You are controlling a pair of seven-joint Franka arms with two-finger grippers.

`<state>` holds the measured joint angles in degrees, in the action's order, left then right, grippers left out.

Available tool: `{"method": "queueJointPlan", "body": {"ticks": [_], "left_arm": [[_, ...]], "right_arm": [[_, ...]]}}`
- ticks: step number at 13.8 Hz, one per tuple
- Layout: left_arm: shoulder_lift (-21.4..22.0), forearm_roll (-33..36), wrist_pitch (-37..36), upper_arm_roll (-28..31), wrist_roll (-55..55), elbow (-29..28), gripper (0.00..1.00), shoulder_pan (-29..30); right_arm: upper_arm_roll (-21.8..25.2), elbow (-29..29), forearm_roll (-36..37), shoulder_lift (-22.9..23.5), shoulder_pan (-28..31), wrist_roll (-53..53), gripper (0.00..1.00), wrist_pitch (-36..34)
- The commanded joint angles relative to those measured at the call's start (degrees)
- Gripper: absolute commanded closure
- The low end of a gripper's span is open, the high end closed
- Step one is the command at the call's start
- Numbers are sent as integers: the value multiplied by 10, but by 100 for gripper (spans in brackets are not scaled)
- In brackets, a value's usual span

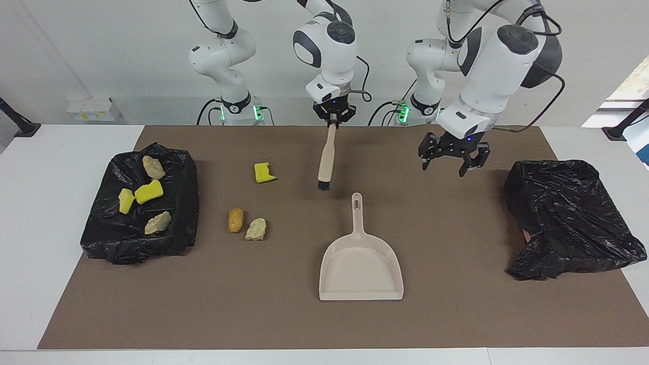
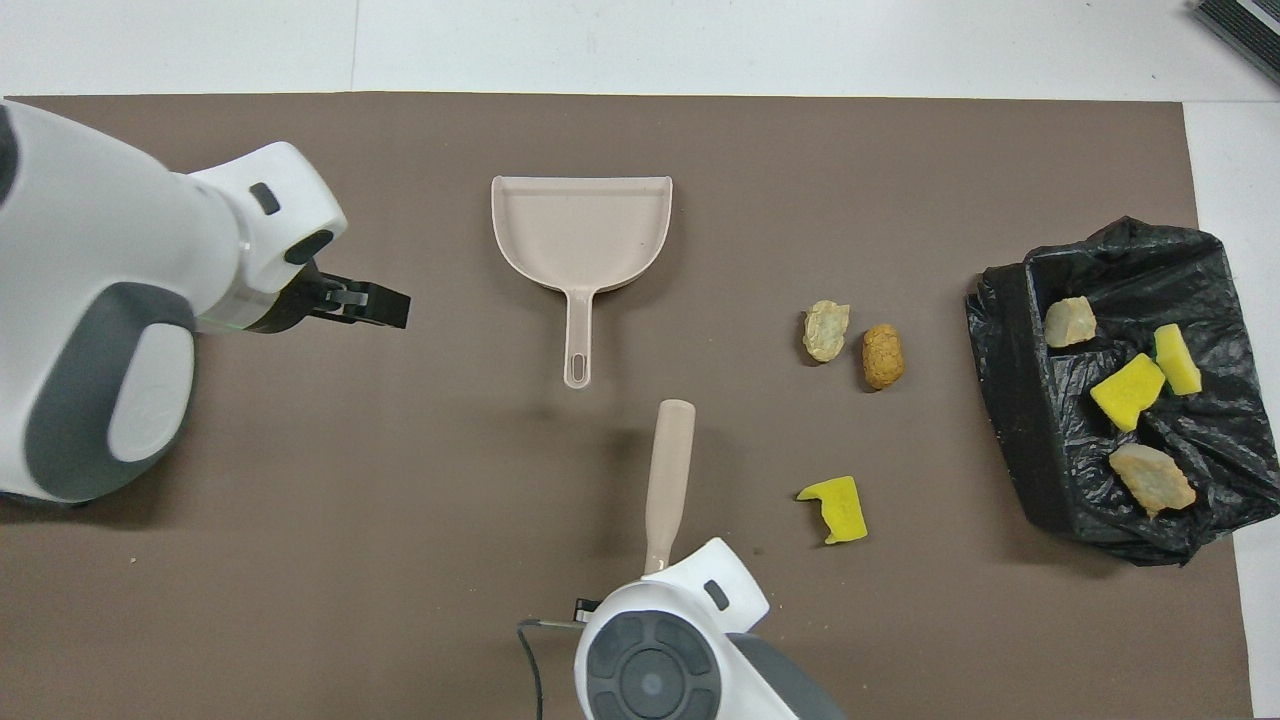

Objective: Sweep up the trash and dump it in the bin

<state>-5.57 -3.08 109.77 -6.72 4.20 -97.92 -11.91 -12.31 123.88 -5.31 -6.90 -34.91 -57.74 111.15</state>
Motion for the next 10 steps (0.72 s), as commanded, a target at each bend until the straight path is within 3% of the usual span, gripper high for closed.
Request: {"method": "queueJointPlan", "body": {"ticks": [1, 2, 5, 10], "left_arm": [[-60, 24, 62, 7, 43, 6, 0, -41], [-92, 40, 89, 7, 75, 12, 0, -60], [-134, 47, 149, 7, 124, 13, 0, -93], [-162, 50, 186, 7, 195, 7, 0, -124]], "right_arm": [[-3, 68, -5, -56, 35, -55, 100, -19], [-3, 81, -4, -63, 47, -74, 100, -31], [-3, 129, -4, -87, 88, -125, 100, -39], [-5, 163, -36, -117, 89, -268, 100, -59]]}}
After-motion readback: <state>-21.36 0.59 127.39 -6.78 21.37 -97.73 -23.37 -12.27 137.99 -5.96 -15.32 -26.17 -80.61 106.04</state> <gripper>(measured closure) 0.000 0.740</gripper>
